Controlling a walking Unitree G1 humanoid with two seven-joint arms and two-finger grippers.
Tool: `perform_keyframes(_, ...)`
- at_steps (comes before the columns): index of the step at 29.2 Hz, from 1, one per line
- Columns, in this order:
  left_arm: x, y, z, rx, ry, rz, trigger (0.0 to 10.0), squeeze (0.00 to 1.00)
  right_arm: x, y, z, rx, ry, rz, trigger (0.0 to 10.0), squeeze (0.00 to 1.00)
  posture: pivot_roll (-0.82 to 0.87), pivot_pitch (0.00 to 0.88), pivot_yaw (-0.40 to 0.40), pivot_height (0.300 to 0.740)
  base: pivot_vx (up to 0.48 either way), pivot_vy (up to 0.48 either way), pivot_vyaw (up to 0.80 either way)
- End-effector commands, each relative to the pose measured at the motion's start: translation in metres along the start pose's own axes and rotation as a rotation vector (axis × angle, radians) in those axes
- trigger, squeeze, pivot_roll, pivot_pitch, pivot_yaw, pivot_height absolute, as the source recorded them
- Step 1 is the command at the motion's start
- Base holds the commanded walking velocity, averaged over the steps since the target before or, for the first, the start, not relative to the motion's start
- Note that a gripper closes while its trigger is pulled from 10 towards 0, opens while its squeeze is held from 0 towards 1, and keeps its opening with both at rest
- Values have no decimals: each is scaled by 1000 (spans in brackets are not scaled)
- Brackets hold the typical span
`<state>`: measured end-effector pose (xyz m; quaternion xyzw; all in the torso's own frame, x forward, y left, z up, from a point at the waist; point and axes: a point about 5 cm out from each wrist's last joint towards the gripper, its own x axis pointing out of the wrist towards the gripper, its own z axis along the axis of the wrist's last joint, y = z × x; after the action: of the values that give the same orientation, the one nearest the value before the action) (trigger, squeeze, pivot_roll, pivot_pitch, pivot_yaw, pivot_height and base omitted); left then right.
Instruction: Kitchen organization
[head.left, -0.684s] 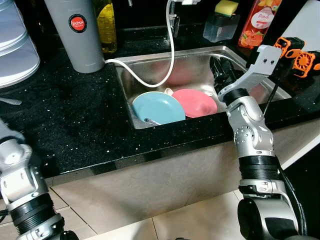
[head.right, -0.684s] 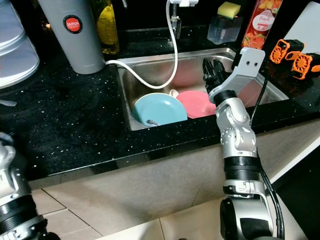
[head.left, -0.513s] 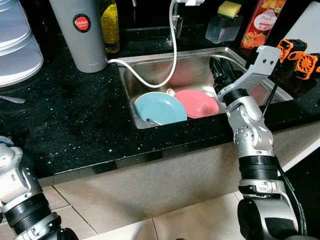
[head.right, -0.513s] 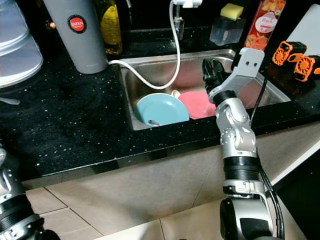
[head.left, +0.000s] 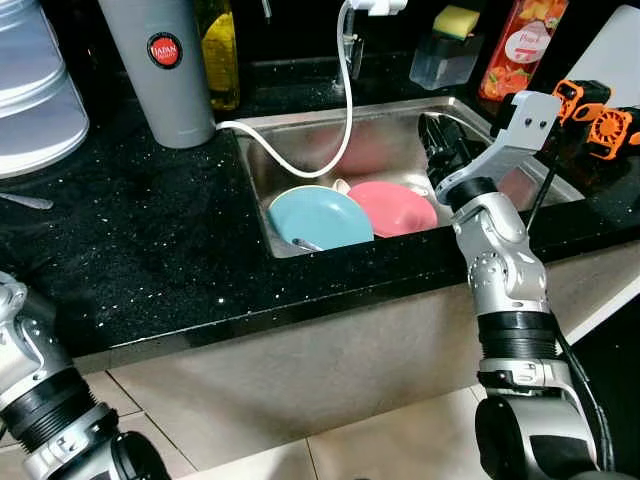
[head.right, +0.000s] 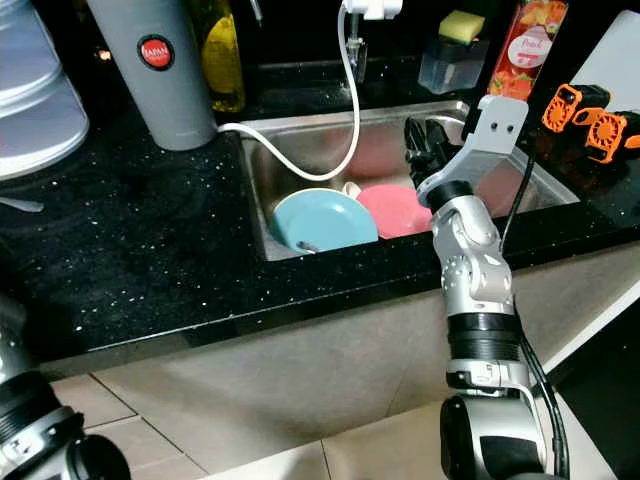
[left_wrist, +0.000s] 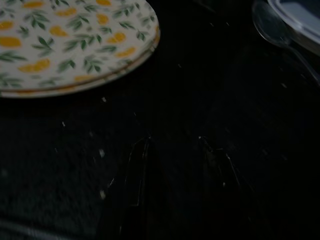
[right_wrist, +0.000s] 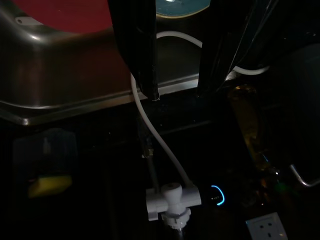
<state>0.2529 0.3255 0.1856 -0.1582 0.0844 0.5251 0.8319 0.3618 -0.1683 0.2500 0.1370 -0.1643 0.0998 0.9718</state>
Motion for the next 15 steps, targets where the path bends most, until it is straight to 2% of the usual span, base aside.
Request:
perform_keyframes(1,-4,-7,-38,82,198,-43,10000,0,2,1,2,-5,7,6,10000,0,159,18,-40,740,0,0,0)
perform_keyframes(11,-15,-31,-54,234,227,-203,10000,0,2,1,0,-1,9,5,10000,0,160,18,-38,740,0,0,0)
perform_keyframes(13,-21,-40,-59,271,227,-251,10000,0,2,1,0,0,9,4,10000,0,160,19,-39,740,0,0,0)
perform_keyframes(15,-29,-57,-68,321,233,-364,10000,0,3,1,0,2,9,2,10000,0,155,19,-40,740,0,0,0)
